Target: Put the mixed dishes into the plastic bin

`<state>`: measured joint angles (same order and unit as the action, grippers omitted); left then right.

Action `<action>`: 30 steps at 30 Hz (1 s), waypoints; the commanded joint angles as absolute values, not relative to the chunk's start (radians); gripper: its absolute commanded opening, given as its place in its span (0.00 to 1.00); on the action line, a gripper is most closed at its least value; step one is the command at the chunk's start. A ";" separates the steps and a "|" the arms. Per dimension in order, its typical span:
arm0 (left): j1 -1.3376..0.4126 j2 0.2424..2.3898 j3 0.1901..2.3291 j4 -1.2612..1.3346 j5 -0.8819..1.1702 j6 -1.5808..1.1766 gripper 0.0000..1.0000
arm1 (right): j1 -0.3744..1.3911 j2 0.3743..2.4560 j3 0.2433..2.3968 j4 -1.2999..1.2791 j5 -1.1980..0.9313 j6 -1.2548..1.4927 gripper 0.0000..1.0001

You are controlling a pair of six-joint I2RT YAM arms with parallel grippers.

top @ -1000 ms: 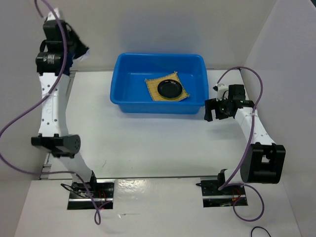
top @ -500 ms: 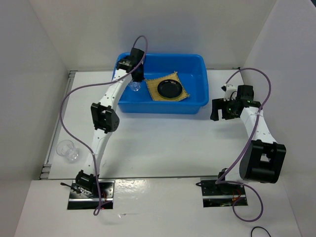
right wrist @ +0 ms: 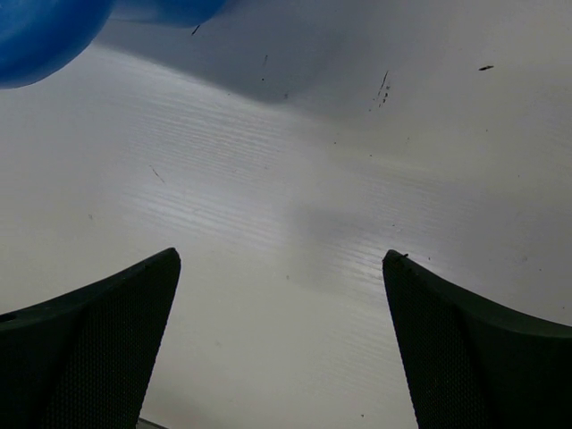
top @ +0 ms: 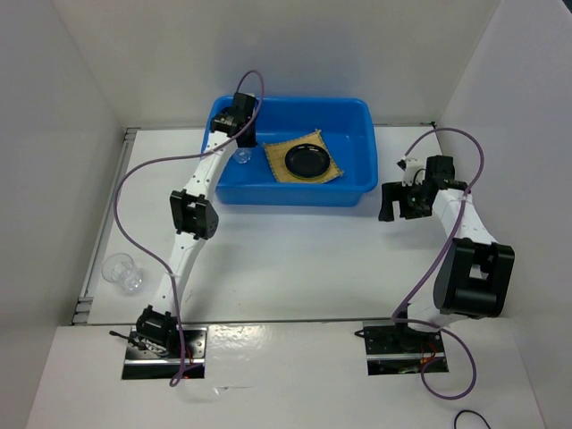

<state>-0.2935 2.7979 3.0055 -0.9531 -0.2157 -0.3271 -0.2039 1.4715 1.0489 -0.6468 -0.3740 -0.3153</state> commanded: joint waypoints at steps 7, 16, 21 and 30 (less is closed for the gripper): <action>-0.299 2.532 3.039 -0.946 -0.376 -0.298 1.00 | -0.212 1.463 1.078 -0.653 -0.411 -0.342 0.98; -0.313 2.047 2.674 -1.302 -0.801 -0.644 1.00 | -0.212 1.450 1.088 -0.675 -0.454 -0.364 0.98; -0.068 1.612 1.790 -1.053 -0.515 -0.836 1.00 | -0.212 1.420 1.088 -0.675 -0.472 -0.373 0.98; 0.247 1.227 1.233 -0.862 -0.491 -1.025 0.97 | -0.212 1.479 1.097 -0.684 -0.505 -0.382 0.98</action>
